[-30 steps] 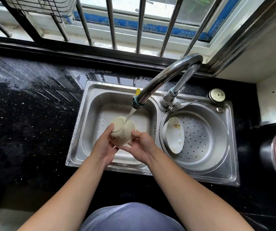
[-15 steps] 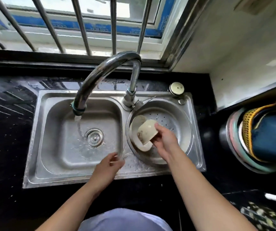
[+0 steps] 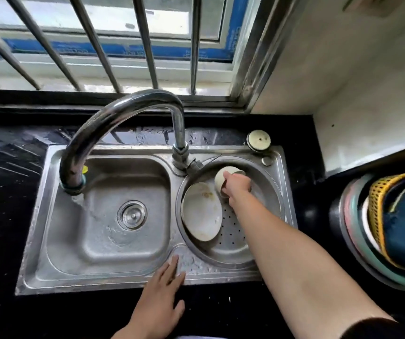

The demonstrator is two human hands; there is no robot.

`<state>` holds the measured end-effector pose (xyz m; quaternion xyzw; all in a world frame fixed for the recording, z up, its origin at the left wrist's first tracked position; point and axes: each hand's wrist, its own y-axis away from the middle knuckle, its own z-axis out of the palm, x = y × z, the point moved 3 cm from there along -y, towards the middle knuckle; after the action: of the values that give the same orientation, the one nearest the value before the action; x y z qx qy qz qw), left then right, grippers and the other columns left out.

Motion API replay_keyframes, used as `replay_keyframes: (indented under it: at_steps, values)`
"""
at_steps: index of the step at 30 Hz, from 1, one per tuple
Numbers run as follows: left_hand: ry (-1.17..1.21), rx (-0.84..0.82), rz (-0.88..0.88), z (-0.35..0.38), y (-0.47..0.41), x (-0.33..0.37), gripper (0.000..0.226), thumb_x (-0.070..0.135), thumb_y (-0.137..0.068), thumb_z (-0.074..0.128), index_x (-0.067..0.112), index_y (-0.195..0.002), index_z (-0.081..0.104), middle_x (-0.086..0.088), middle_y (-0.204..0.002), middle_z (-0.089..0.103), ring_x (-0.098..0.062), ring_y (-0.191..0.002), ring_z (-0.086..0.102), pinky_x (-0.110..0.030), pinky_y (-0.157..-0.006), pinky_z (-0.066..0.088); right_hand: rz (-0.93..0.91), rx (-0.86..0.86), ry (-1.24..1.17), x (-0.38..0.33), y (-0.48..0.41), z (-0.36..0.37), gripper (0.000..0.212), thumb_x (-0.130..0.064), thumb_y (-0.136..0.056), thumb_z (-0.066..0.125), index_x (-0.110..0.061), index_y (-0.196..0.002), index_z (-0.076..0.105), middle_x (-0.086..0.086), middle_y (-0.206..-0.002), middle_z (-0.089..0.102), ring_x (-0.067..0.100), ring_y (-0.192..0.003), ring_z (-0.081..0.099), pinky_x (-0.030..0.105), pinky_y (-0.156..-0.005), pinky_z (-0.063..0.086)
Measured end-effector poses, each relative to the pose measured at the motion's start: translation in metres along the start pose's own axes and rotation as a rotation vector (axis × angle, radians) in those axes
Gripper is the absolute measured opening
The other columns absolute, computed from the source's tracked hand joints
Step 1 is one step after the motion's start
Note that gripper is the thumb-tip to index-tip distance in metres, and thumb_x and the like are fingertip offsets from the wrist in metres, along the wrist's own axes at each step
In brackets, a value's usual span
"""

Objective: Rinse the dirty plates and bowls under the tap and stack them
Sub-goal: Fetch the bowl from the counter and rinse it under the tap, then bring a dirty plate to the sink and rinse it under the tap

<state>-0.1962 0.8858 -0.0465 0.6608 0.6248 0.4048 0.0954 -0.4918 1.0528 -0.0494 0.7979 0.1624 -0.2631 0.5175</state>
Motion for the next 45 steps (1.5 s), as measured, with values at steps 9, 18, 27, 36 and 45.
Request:
replay_keyframes:
  at_steps: [9,18,27,36,45]
  values:
    - [0.046,0.031,-0.016,-0.008,0.004,0.005,0.075,0.051,-0.09,0.044,0.033,-0.161,0.028,0.005,-0.167,-0.024,-0.014,-0.16,-0.006,-0.033,-0.129,0.011,0.056,-0.276,-0.036,-0.012,0.007,0.024,0.023,-0.001,-0.098,0.049,-0.004,-0.113,0.066,0.025,-0.119,0.063,0.034,-0.11,0.067,0.044,-0.104,0.052]
    - [-0.144,-0.016,0.06,-0.024,0.008,0.014,0.074,0.06,-0.041,0.083,0.038,-0.112,0.08,-0.003,-0.143,0.065,-0.012,-0.118,0.071,-0.022,-0.085,0.061,0.089,-0.261,-0.079,-0.011,0.003,0.018,0.025,-0.004,-0.1,0.046,-0.003,-0.118,0.065,0.017,-0.124,0.069,0.03,-0.119,0.066,0.046,-0.103,0.055]
    - [-0.039,-0.052,0.009,-0.013,0.001,0.007,0.075,0.044,-0.092,0.049,0.034,-0.162,0.025,0.0,-0.167,-0.024,-0.015,-0.16,-0.005,-0.031,-0.129,0.007,-0.125,-0.421,-0.072,-0.01,0.053,0.003,0.043,-0.003,-0.096,0.052,-0.019,-0.134,0.063,-0.003,-0.107,0.066,0.009,-0.089,0.061,0.044,-0.101,0.053]
    - [0.137,-0.126,0.138,-0.037,0.02,-0.016,0.068,0.039,-0.09,0.051,0.038,-0.157,0.037,0.007,-0.174,0.006,-0.008,-0.159,0.01,-0.021,-0.124,0.009,-0.229,-0.388,0.05,-0.028,0.105,0.031,0.073,0.001,-0.091,0.046,-0.025,-0.158,0.033,-0.004,-0.123,0.049,0.021,-0.1,0.057,0.05,-0.107,0.052]
    - [0.206,-0.134,0.222,-0.051,0.057,-0.063,0.067,0.037,-0.086,0.047,0.036,-0.153,0.044,0.021,-0.165,0.026,0.002,-0.152,0.024,-0.02,-0.126,0.016,-0.296,-0.289,0.018,-0.016,0.14,0.027,0.031,-0.009,-0.098,0.045,-0.023,-0.12,0.062,0.005,-0.114,0.056,0.025,-0.103,0.053,0.049,-0.09,0.051]
